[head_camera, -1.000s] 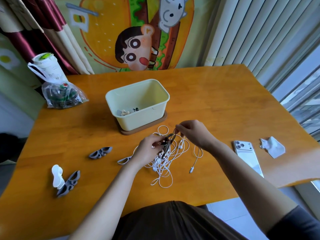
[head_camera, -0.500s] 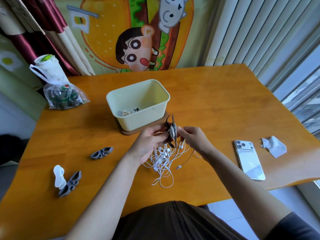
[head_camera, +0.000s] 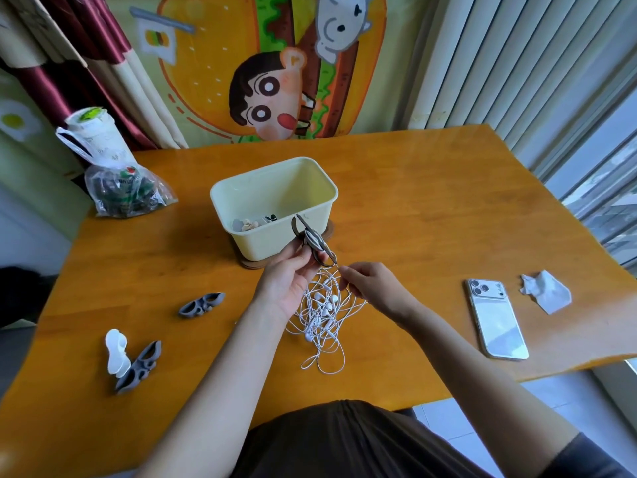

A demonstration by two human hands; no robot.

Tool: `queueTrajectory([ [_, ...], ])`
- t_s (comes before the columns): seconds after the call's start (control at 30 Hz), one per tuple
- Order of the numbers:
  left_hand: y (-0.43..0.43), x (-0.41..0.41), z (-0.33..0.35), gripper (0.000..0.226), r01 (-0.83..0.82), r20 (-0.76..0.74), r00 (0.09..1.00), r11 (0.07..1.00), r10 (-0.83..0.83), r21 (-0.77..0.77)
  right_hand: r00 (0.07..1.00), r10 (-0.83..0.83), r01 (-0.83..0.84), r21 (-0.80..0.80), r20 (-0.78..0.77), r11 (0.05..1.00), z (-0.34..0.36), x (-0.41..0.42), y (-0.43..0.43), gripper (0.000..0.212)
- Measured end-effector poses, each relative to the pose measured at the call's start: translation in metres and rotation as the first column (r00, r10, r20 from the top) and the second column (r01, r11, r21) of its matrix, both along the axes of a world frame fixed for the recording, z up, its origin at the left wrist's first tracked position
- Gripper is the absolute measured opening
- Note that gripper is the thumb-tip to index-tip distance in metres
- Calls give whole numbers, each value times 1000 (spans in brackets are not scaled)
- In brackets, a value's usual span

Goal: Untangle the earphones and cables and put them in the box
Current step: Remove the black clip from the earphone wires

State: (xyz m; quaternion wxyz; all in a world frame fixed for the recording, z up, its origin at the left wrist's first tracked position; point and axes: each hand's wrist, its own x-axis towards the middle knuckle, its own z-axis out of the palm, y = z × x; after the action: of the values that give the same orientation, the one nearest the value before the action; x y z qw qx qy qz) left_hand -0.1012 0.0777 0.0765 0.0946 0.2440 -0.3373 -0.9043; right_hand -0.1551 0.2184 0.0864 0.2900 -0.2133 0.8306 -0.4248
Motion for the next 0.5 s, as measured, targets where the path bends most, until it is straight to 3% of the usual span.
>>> queueTrajectory([
  [0.17, 7, -4, -6, 28, -56, 33, 998, 998, 57, -21, 995, 60, -57, 35, -74, 998, -1, -1, -1, 39],
  [0.33, 13, -6, 0, 32, -97, 50, 992, 953, 116, -286, 962, 164, -150, 80, -219, 985, -2, -2, 1, 33],
  [0.43, 8, -9, -6, 37, -78, 112, 975, 770, 192, -634, 954, 192, -184, 56, -229, 981, 2, 1, 1, 29],
  [0.5, 5, -8, -10, 38, -36, 120, 973, 647, 196, -761, 955, 174, -176, 15, -238, 984, 7, 3, -2, 29],
])
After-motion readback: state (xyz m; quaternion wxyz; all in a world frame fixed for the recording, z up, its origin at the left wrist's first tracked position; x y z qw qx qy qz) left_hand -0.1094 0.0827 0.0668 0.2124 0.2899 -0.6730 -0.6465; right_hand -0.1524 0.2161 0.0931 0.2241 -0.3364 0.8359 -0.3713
